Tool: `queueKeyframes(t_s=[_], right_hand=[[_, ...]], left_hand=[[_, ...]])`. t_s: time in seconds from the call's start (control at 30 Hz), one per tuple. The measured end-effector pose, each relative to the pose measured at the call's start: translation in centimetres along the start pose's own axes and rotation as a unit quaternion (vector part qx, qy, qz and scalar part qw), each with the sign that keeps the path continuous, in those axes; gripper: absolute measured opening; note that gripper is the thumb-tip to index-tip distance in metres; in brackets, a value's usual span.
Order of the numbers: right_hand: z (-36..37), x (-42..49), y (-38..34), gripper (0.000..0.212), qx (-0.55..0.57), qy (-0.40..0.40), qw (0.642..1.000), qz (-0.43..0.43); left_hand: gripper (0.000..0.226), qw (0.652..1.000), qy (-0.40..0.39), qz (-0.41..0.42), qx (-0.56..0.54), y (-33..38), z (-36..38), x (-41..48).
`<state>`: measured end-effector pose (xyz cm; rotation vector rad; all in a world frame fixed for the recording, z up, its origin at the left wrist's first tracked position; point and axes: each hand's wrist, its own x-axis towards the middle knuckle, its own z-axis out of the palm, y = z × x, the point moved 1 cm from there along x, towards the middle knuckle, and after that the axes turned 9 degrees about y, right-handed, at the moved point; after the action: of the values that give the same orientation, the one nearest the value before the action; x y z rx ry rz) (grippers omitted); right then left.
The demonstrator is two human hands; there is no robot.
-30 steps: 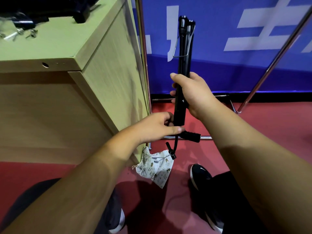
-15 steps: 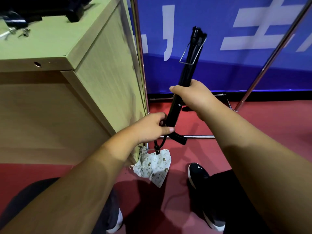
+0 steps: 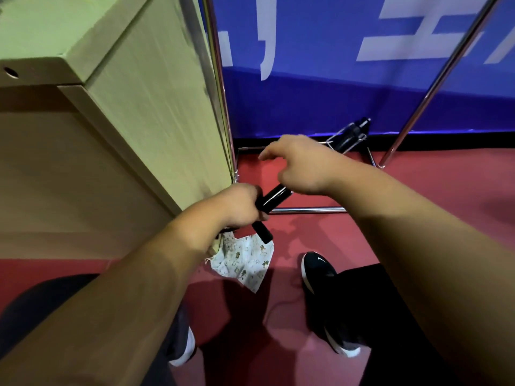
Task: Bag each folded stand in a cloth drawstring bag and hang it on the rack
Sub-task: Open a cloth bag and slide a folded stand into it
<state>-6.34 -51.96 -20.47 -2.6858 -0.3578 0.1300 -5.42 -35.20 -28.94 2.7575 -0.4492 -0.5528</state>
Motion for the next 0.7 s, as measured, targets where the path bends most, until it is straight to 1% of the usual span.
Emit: queueKeyframes(t_s=[0.07,0.1,0.13,0.17,0.27,0.3,0.37,0.4,0.43,0.47,0.53,0.57,0.6,0.63,0.7], right_hand=[[1.5,-0.3,0.8,0.071,-0.112,-0.109,0.988,0.018],[2.2,-0.5,1.2,0.074,-0.164,-0.154,0.974,0.035],[2.9,-0.6,1.5,0.073,-0.204,-0.181,0.961,0.044],[3.5,-0.8,1.7,0.069,-0.227,-0.194,0.953,0.051],[4.5,-0.6,1.9,0.048,-0.237,-0.182,0.952,0.070],[4.5,-0.5,2.0,0.045,-0.232,-0.187,0.951,0.076],[5.0,-0.4,2.5,0.041,-0.227,-0.204,0.949,0.082],[5.4,-0.4,2.8,0.039,-0.228,-0.211,0.947,0.083],[5.8,-0.4,3.0,0.038,-0.231,-0.215,0.945,0.088],[6.2,-0.2,3.4,0.038,-0.235,-0.216,0.943,0.095],[6.9,-0.2,3.8,0.038,-0.241,-0.221,0.939,0.105],[7.3,-0.2,4.0,0.037,-0.245,-0.229,0.936,0.106],[7.9,-0.1,4.4,0.036,-0.246,-0.239,0.934,0.102],[8.3,-0.1,4.5,0.033,-0.249,-0.251,0.930,0.097],[9.1,0.0,4.6,0.023,-0.250,-0.276,0.924,0.089]], left_hand=[[0.027,1.000,-0.006,0.015,0.022,0.1,0.1,0.2],[0.028,0.999,-0.012,0.021,0.026,0.1,0.0,0.3],[0.030,0.999,-0.019,0.025,0.028,0.1,0.0,0.4],[0.031,0.999,-0.028,0.029,0.027,0.2,0.2,0.6],[0.028,0.998,-0.053,0.041,0.016,0.0,0.7,0.7],[0.025,0.997,-0.057,0.047,0.009,0.0,0.9,0.7],[0.025,0.997,-0.054,0.058,-0.013,-0.3,1.7,0.8],[0.030,0.997,-0.041,0.068,-0.023,-0.7,2.3,0.9],[0.042,0.996,-0.020,0.079,-0.026,-0.9,2.7,1.0],[0.060,0.996,-0.002,0.083,-0.026,-1.0,3.1,1.1],[0.098,0.997,0.003,0.046,-0.054,-1.5,4.1,0.7],[0.109,0.997,-0.011,0.016,-0.080,-1.9,4.7,0.6],[0.113,0.995,-0.030,-0.014,-0.092,-2.5,5.5,0.5],[0.109,0.994,-0.054,-0.038,-0.084,-3.3,6.2,0.3],[0.082,0.990,-0.114,-0.081,-0.022,-5.2,7.7,0.2]])
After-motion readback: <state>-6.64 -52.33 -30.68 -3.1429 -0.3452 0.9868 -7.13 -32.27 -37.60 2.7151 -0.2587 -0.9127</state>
